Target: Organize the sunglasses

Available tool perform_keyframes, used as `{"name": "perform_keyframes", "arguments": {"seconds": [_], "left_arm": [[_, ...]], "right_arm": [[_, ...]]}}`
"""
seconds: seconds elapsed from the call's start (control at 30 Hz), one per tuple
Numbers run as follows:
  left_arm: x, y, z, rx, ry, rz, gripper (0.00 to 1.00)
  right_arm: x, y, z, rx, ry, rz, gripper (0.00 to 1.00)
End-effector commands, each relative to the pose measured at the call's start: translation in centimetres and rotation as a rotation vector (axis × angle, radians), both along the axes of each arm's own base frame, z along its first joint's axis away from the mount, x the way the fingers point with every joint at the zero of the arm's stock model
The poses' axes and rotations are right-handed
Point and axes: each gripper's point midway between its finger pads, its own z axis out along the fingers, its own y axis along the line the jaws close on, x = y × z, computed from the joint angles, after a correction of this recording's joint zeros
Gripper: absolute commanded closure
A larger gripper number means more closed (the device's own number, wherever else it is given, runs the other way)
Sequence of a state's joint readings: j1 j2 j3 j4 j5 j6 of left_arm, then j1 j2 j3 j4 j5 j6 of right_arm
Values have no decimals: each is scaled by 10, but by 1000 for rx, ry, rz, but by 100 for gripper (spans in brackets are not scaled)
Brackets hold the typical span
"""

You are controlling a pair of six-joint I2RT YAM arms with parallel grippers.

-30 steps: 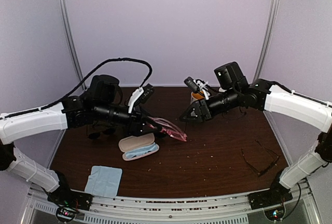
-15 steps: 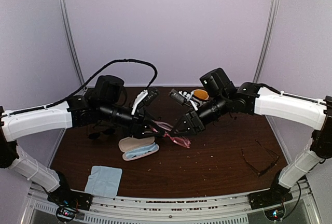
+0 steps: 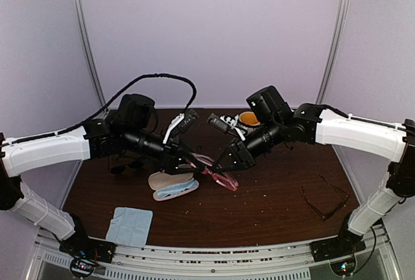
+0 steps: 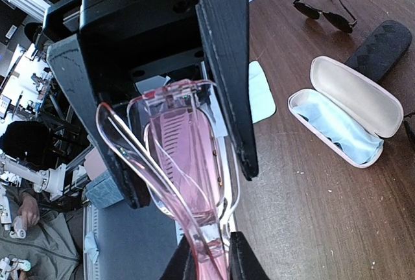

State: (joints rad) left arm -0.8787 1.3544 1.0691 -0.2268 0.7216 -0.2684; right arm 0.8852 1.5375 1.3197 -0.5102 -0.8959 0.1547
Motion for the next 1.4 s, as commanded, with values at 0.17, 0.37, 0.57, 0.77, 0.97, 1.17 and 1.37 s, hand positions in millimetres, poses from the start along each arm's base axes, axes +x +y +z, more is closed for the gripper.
{"name": "perform_keyframes", "arguments": {"seconds": [0.17, 0.37, 0.57, 0.77, 0.97, 1.17, 1.37], "left_arm": [[11, -2, 5, -28, -42, 60, 45], [19, 13, -2, 12, -96, 150, 22], [36, 42, -12, 60, -145, 302, 6], [50, 73, -22, 111, -184, 442, 2], [58, 100, -26, 147, -203, 561, 2], [68, 133, -26, 168, -218, 702, 3], [88, 179, -27, 243, -223, 927, 4]], "right_arm": [[0, -4, 9, 4, -31, -25, 97], [12, -15, 2, -53, -91, -73, 98], [28, -24, -4, -118, -193, -116, 98], [40, -24, -9, -165, -262, -119, 98], [49, -12, -7, -150, -266, -122, 99], [54, 9, 3, -72, -279, -122, 99], [60, 37, 8, -25, -301, -109, 99]]}}
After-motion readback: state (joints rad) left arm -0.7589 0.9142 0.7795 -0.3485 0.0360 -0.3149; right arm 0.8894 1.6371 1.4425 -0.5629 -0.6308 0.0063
